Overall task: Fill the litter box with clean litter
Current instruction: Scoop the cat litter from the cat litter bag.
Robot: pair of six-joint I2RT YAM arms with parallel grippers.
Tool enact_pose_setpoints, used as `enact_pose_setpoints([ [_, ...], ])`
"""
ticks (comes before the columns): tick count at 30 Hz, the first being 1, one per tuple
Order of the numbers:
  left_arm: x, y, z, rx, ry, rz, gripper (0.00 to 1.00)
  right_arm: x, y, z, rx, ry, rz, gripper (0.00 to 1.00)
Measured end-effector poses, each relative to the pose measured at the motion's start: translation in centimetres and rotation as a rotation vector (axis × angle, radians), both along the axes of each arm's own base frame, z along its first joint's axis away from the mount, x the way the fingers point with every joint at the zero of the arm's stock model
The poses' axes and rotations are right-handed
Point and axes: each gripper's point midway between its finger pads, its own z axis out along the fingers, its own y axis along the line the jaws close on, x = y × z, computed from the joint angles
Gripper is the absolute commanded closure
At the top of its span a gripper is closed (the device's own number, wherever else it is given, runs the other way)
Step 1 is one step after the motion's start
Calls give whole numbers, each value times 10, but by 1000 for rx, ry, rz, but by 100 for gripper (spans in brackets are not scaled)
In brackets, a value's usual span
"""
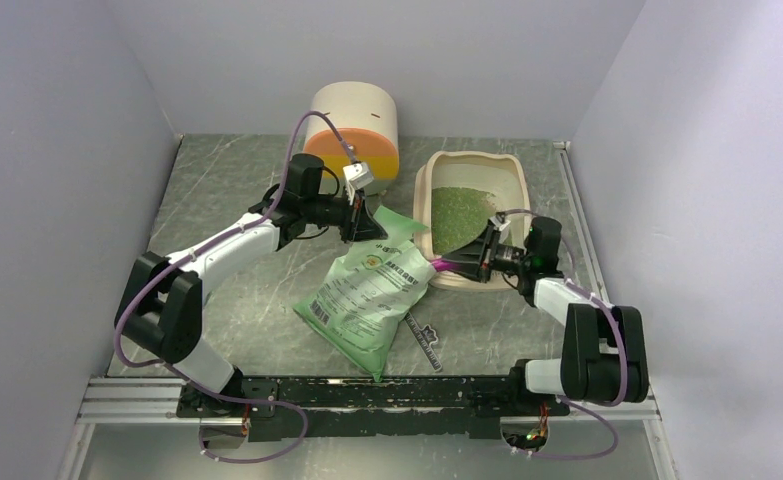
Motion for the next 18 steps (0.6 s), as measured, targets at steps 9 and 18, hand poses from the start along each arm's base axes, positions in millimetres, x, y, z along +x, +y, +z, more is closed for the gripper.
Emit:
enact_pose_setpoints([
  [9,-2,1,0,6,-26,-18,95,8,-35,6,-8,-11,-132,100],
  [18,-4,1,0,3,-27,-27,95,3,-48,-2,-35,13,-184,100],
])
